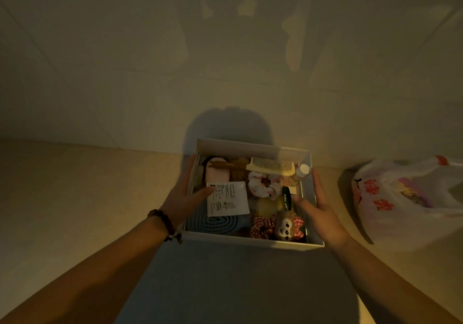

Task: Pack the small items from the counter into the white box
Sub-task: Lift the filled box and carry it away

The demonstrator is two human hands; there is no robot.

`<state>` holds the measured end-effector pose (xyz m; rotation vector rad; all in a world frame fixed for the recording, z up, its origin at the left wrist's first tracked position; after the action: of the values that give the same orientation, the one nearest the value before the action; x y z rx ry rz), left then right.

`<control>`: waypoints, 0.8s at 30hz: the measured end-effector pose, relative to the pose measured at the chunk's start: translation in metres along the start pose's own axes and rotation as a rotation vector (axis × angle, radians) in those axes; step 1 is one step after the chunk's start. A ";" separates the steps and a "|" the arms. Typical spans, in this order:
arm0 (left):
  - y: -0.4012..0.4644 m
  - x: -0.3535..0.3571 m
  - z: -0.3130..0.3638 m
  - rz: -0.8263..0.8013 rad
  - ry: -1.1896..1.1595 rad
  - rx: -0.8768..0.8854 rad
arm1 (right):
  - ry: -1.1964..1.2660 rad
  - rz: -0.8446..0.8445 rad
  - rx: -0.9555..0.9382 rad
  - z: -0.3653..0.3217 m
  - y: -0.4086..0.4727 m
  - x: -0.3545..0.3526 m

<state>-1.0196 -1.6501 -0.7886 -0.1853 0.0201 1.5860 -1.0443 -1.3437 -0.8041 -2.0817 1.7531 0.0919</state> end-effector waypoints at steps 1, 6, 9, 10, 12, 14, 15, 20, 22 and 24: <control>0.000 -0.001 0.001 -0.006 0.027 0.008 | -0.025 -0.006 -0.004 -0.004 -0.002 0.000; -0.015 -0.006 0.001 -0.059 0.134 -0.032 | -0.167 -0.059 -0.061 -0.016 -0.022 -0.003; -0.038 0.001 0.010 -0.147 0.159 0.038 | -0.272 -0.063 -0.024 -0.008 -0.046 -0.004; -0.045 0.003 0.011 -0.150 0.183 0.081 | -0.318 -0.059 -0.020 -0.006 -0.055 -0.003; -0.057 0.007 0.003 -0.143 0.236 0.111 | -0.379 -0.047 -0.046 -0.008 -0.068 0.000; -0.062 0.007 -0.002 -0.122 0.281 0.104 | -0.411 -0.026 -0.063 -0.008 -0.073 0.004; -0.063 0.007 -0.002 -0.090 0.295 0.074 | -0.421 -0.006 -0.061 -0.007 -0.072 0.005; -0.062 0.006 -0.005 0.099 0.305 0.008 | -0.468 0.123 -0.058 0.001 -0.069 0.009; -0.063 0.006 -0.005 0.138 0.326 0.002 | -0.450 0.133 -0.066 0.003 -0.068 0.011; -0.062 0.006 -0.006 0.149 0.343 -0.003 | -0.454 0.138 -0.084 0.006 -0.066 0.010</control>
<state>-0.9573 -1.6428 -0.7887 -0.4656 0.3042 1.6856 -0.9782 -1.3430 -0.7952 -1.8075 1.6232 0.6352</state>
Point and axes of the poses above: each hand's wrist, its own y-axis towards the middle knuckle, its own x-axis out of the palm, z = x × y, the point moved 5 cm from there along y, towards the middle knuckle, and after that the axes turned 8 degrees about -y, right-handed, at the moved point
